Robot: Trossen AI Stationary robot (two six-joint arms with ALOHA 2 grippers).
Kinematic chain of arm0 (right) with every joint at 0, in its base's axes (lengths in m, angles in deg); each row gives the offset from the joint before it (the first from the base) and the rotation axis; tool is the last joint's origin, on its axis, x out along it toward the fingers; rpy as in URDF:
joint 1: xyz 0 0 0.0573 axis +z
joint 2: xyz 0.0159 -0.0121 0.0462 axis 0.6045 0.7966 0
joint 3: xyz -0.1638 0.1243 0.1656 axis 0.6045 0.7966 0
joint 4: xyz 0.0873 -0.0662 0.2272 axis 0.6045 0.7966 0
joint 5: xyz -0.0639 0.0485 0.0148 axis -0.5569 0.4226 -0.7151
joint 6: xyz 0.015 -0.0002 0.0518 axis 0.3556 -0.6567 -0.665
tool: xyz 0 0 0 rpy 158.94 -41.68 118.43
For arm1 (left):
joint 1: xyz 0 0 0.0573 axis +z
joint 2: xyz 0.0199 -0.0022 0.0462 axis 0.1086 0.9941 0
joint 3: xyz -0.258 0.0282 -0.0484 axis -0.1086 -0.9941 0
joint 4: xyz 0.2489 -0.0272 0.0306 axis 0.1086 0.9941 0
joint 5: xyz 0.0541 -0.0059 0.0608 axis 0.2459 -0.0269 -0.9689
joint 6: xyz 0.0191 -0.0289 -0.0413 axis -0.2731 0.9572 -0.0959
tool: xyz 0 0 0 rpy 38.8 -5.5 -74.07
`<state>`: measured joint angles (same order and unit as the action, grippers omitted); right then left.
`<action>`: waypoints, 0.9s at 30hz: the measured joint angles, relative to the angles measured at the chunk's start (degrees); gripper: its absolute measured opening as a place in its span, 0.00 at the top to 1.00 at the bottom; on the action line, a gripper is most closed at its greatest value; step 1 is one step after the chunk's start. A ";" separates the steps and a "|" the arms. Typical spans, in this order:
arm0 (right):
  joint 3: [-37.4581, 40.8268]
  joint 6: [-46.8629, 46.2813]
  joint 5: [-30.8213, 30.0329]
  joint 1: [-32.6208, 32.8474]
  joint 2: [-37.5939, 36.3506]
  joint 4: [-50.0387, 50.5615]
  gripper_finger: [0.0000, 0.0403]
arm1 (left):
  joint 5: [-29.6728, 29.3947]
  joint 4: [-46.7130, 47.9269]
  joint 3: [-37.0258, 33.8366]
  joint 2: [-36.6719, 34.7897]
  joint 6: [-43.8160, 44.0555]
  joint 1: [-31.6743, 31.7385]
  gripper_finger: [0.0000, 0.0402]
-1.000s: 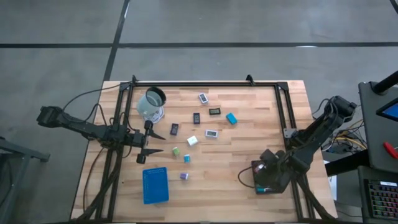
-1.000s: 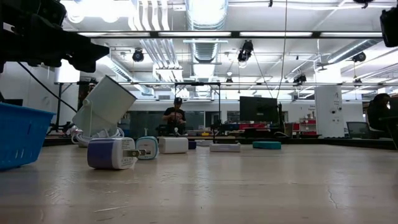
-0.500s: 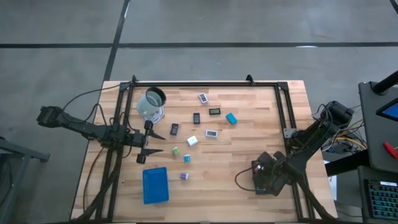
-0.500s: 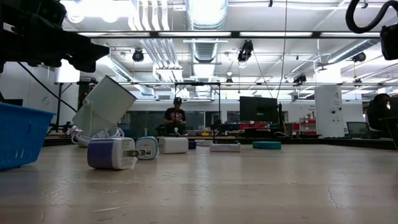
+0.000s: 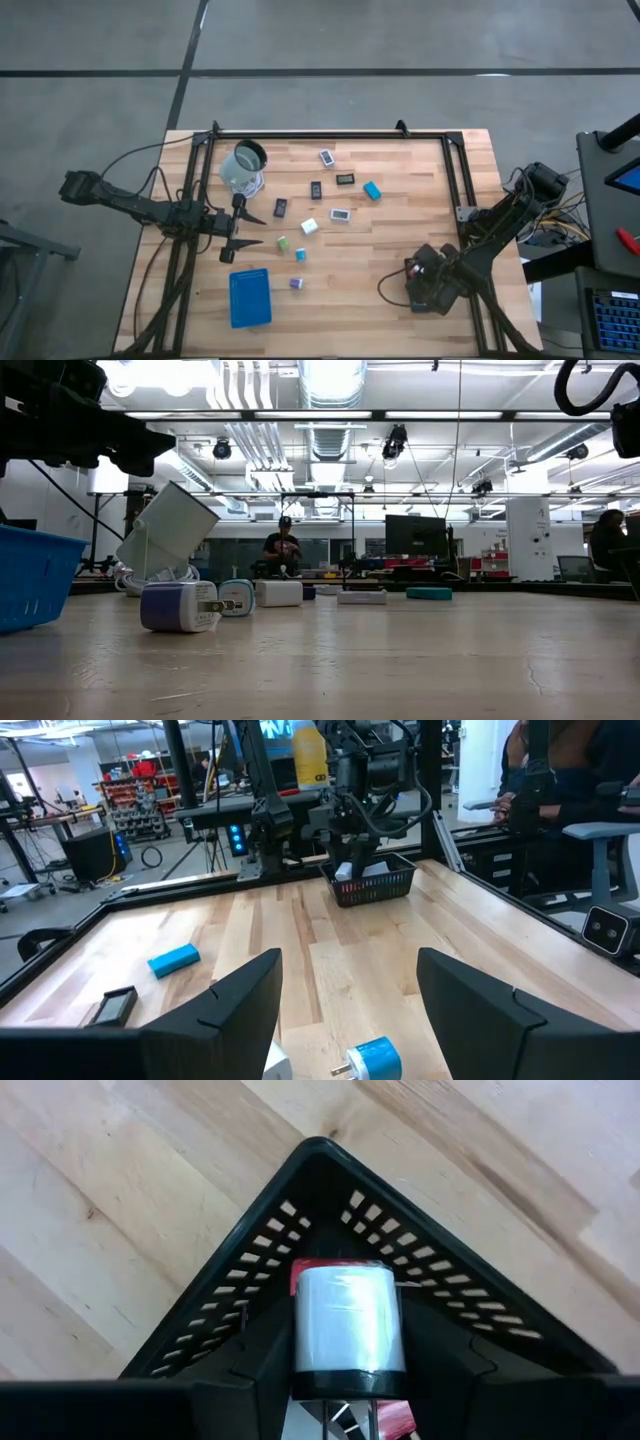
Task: Pick & Place Office items
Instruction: Put the white black charger adapter into the black bin
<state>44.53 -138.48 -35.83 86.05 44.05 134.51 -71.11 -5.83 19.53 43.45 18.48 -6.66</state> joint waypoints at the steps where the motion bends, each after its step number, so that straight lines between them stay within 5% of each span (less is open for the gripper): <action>1: 0.04 -0.70 0.08 0.00 0.07 0.19 0.61 | 0.01 0.00 0.00 0.00 0.00 -0.01 0.41; 27: -1.71 -1.33 -1.78 -0.02 0.19 1.32 0.42 | 0.01 0.00 0.00 0.00 0.00 -0.01 0.41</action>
<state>42.82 -139.80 -37.61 86.03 44.25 135.82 -71.10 -5.83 19.53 43.45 18.48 -6.66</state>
